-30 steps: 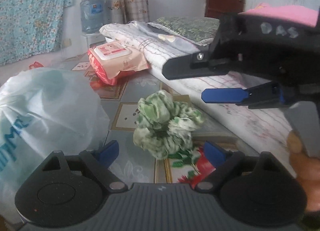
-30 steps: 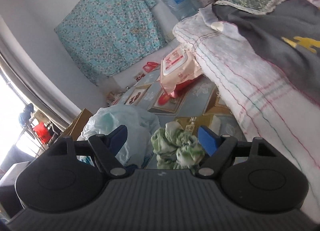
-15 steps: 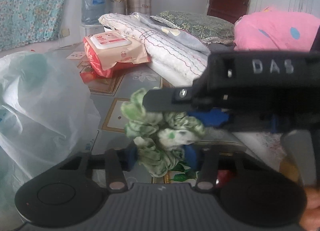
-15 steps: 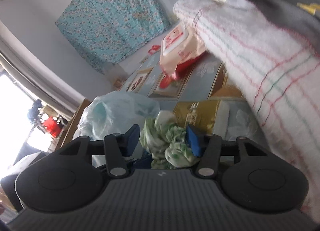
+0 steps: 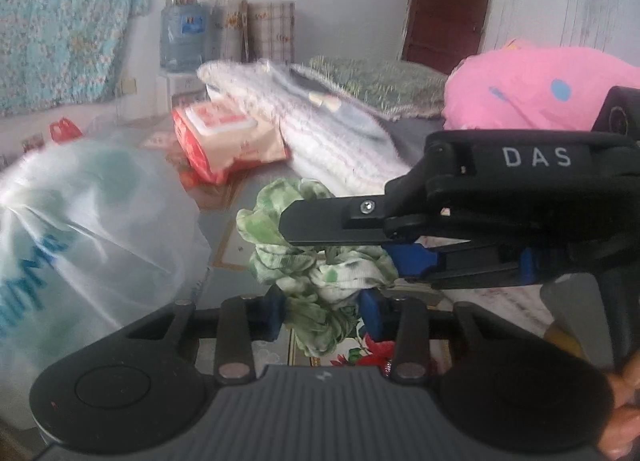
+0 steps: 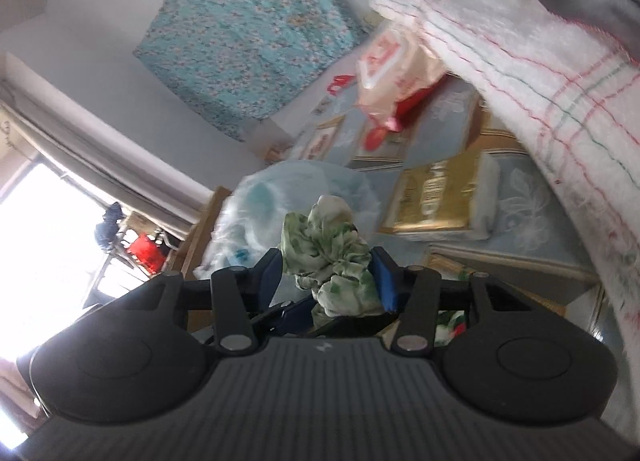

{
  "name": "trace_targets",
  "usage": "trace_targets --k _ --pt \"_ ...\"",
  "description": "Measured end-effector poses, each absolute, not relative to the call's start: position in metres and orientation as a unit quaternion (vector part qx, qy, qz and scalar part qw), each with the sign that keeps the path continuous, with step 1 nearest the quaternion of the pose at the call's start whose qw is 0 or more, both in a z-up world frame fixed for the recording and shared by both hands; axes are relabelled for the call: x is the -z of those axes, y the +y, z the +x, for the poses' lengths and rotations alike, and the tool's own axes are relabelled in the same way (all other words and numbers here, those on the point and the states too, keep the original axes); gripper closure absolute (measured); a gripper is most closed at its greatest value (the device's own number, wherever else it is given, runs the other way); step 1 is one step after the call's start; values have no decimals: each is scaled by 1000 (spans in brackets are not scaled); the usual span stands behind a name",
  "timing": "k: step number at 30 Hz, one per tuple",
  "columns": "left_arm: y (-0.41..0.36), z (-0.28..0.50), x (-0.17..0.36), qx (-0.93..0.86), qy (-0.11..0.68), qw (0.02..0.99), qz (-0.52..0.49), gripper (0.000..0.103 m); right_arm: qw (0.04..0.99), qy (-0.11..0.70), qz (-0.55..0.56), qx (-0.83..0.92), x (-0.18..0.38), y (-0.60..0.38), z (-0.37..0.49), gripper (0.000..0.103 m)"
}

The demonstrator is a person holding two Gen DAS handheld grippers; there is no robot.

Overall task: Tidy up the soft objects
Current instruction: 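Carry the scrunchie into the box and open the right tool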

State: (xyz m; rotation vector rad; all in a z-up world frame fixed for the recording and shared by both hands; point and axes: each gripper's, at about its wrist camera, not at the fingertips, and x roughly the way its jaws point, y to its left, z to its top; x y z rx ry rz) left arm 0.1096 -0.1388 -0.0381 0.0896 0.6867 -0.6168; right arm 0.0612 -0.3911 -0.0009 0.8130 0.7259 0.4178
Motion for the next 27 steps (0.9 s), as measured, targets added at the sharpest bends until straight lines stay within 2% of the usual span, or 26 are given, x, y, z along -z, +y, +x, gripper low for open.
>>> trace_targets --k 9,17,21,27 --pt "-87 64 -23 241 269 932 32 64 836 308 341 -299 -70 -334 44 54" --pt "4 46 -75 142 258 954 56 64 768 349 301 -444 -116 -223 81 53" --pt "51 51 -89 108 290 949 61 63 732 396 251 -495 -130 -153 100 51" --pt "120 78 -75 93 377 921 0 63 689 485 188 -504 -120 -66 128 51"
